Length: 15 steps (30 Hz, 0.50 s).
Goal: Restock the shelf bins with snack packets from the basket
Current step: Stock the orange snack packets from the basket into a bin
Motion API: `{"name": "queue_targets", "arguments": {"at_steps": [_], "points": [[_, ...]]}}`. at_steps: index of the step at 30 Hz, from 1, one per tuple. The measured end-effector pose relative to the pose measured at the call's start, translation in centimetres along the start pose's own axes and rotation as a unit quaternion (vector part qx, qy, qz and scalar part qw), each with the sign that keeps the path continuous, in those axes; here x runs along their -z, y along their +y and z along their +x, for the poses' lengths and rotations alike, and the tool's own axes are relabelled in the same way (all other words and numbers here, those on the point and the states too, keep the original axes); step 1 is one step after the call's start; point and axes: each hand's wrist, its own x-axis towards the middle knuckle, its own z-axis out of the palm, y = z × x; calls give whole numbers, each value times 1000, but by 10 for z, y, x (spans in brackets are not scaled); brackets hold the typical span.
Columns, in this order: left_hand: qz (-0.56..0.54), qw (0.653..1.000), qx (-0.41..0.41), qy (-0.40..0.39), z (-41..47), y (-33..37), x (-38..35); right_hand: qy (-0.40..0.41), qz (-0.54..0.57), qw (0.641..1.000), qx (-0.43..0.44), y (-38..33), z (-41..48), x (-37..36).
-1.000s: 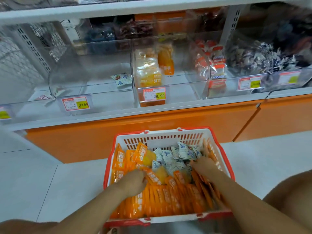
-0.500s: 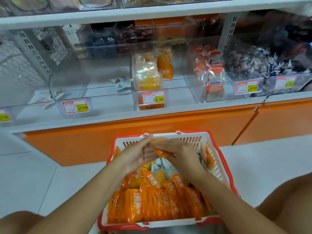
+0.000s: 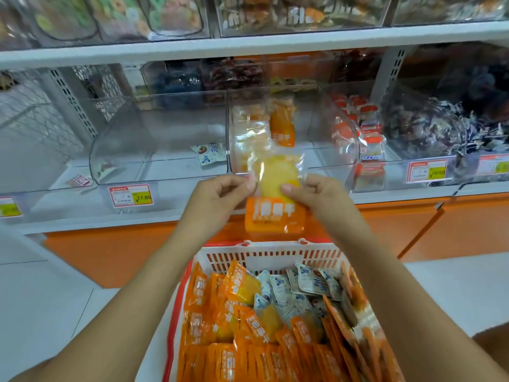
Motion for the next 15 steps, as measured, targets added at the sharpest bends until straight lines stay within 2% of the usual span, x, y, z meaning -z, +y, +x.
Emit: {"name": "queue_targets", "arguments": {"at_steps": [3,6,9,15], "points": [[225,967,-80,89,14,-8,7,124,16,991,46,-14,45,22],[347,935,-54,50,25,-21,9,217,-53,972,70,-18,93,47],[398,916,-57,5,31,-32,7,268,-62,958,80,-21,141,63],[419,902,-89,51,30,-30,13,272,-219,937,16,-18,222,60]]}}
